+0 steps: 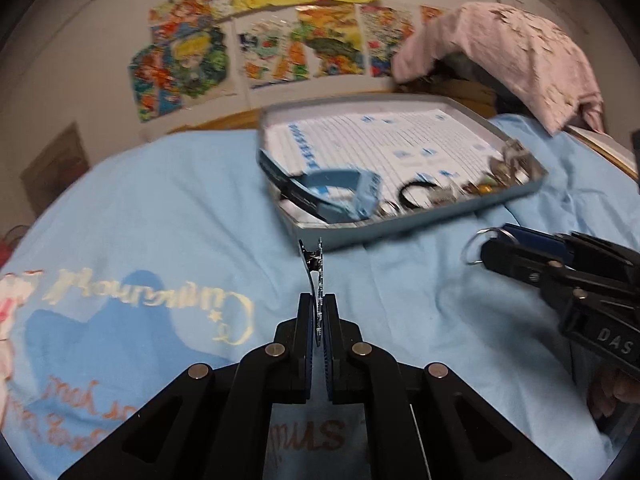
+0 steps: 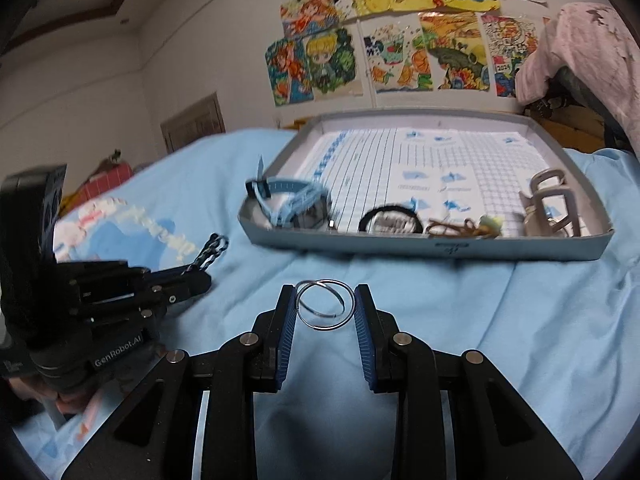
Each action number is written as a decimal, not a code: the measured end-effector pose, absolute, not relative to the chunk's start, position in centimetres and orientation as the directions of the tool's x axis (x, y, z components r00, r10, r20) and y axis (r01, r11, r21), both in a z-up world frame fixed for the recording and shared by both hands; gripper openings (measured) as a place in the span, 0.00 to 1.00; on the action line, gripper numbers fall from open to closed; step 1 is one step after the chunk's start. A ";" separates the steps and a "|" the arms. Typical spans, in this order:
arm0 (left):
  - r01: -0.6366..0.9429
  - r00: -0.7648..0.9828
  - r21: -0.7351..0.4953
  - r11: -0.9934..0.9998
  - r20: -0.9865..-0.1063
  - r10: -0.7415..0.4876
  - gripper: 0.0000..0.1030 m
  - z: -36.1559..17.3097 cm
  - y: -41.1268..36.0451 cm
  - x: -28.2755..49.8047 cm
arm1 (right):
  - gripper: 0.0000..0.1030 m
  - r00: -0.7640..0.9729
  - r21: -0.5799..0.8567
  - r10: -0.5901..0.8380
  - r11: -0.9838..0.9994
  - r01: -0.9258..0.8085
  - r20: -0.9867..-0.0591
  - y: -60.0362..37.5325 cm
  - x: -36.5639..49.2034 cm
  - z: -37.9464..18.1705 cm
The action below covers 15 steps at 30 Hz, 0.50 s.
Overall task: Organize jewelry
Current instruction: 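Lower the spiral hair tie into the tray with the left tool while the right tool drops the rings there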
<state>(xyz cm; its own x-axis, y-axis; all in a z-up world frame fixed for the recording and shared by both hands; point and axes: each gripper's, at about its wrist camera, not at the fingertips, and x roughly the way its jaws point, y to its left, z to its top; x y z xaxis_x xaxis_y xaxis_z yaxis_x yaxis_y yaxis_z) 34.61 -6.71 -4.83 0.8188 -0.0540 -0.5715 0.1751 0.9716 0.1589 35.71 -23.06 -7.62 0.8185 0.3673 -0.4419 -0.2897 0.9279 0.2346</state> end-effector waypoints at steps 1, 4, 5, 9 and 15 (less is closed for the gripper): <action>0.159 0.822 0.160 0.974 -0.568 -0.041 0.04 -4.4 -6.9 34.5 | 0.25 0.822 0.241 0.368 0.927 -0.287 -0.435 -23.2 35.6 -7.5; 0.134 0.839 0.178 0.975 -0.544 -0.016 0.04 -2.6 -7.7 34.7 | 0.25 0.830 0.291 0.379 0.916 -0.275 -0.410 -24.3 35.7 -6.7; 0.133 0.842 0.178 0.975 -0.539 -0.016 0.04 -2.1 -8.1 34.9 | 0.25 0.834 0.314 0.381 0.911 -0.267 -0.399 -24.7 35.5 -6.5; 0.148 0.849 0.137 0.980 -0.526 -0.055 0.04 0.0 -9.9 36.6 | 0.25 0.854 0.368 0.379 0.897 -0.245 -0.356 -26.6 35.8 -5.8; 0.190 0.826 0.043 0.981 -0.547 -0.136 0.04 0.7 -13.4 41.5 | 0.25 0.890 0.422 0.337 0.886 -0.190 -0.308 -30.8 38.5 -5.5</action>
